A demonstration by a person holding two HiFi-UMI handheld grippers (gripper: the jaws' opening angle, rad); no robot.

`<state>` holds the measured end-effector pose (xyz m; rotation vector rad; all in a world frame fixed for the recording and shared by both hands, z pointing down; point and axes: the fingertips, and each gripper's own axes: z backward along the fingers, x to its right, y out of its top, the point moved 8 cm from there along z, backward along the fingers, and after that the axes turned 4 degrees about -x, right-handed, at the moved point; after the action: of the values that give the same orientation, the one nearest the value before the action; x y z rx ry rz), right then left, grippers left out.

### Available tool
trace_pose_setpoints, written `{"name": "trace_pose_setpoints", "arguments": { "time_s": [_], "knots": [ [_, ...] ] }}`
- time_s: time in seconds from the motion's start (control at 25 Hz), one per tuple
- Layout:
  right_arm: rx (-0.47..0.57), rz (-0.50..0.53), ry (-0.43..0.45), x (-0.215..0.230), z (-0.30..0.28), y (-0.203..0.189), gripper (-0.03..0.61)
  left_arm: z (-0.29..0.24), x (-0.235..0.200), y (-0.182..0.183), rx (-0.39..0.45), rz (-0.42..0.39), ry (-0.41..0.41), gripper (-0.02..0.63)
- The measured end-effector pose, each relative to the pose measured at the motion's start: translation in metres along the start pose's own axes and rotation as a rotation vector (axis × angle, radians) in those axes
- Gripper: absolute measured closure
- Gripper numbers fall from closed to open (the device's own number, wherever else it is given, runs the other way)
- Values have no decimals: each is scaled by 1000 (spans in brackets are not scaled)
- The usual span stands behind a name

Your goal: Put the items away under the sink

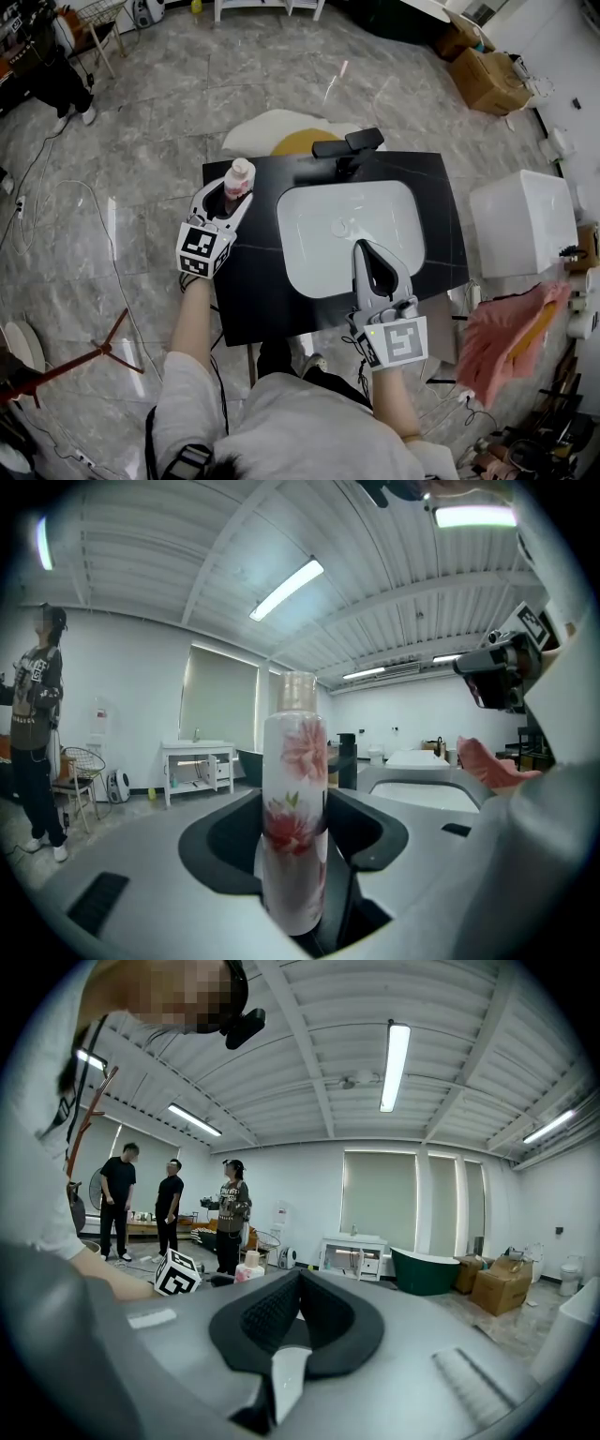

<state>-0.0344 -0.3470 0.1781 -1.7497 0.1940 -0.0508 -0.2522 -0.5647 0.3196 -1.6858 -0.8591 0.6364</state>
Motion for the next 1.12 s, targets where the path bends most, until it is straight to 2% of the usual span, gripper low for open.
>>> {"name": "trace_pose_setpoints", "arguments": {
  "time_s": [0.16, 0.6, 1.12],
  "knots": [
    [15, -1, 4, -2, 3, 2, 568, 10, 9, 22, 47, -6, -15, 396],
    [88, -7, 13, -5, 34, 15, 568, 58, 52, 79, 100, 12, -26, 396],
    [180, -18, 92, 3, 113, 17, 568, 144, 149, 115, 144, 17, 76, 396]
  ]
}}
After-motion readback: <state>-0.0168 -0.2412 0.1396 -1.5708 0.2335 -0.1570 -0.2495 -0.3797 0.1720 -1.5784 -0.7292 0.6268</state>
